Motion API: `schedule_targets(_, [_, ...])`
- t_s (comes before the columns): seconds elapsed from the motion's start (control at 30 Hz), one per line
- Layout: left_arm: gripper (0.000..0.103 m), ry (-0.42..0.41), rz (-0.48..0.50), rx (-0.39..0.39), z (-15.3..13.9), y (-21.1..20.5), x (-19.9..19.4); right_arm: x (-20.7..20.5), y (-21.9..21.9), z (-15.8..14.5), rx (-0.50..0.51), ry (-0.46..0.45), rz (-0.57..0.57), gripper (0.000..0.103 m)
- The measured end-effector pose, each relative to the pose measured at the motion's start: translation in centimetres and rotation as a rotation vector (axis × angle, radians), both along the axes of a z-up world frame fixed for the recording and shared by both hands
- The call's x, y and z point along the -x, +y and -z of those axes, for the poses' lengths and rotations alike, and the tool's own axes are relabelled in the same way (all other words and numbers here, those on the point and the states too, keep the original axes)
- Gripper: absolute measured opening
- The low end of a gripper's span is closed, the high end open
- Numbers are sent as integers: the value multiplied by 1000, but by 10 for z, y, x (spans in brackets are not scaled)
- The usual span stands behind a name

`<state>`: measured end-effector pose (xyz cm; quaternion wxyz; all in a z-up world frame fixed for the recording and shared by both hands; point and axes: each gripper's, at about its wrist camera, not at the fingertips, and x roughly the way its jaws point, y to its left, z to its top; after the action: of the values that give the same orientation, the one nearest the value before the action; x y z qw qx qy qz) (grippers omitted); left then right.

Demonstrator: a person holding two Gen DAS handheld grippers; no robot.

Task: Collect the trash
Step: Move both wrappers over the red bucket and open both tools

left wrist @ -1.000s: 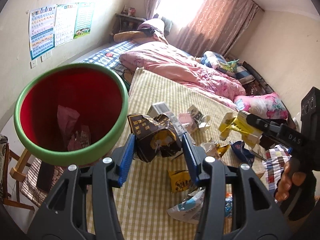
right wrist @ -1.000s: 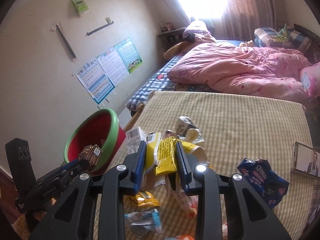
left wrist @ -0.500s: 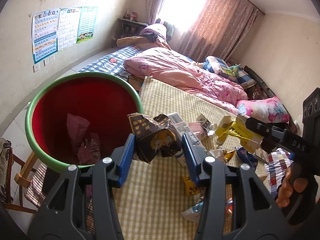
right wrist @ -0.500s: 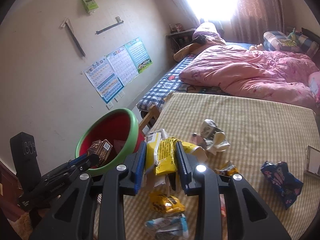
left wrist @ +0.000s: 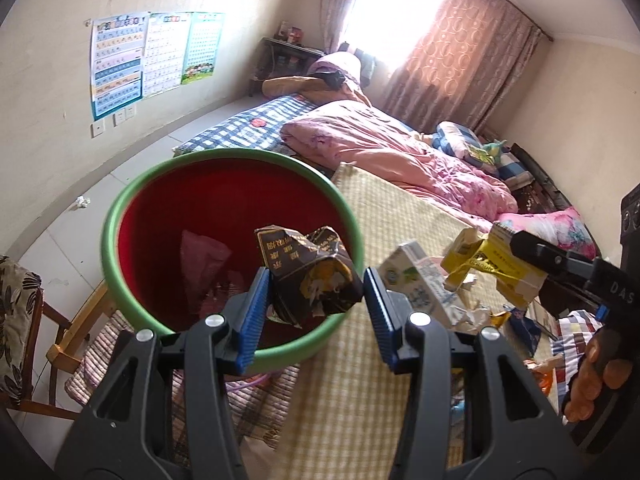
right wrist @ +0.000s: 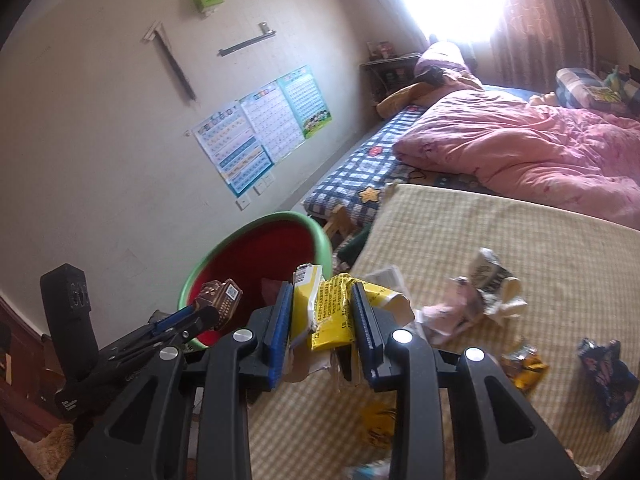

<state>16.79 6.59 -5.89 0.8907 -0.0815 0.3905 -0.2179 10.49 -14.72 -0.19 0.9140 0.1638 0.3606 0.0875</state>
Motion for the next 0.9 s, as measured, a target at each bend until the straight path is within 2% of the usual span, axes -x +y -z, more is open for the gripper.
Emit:
schedule_targets(0.4, [46, 31, -27, -31, 13, 33, -27, -45, 51, 6, 9, 3, -90, 29])
schedule_targets(0.9, [46, 63, 2, -32, 27, 47, -49, -78, 85, 28, 10, 52, -118, 29])
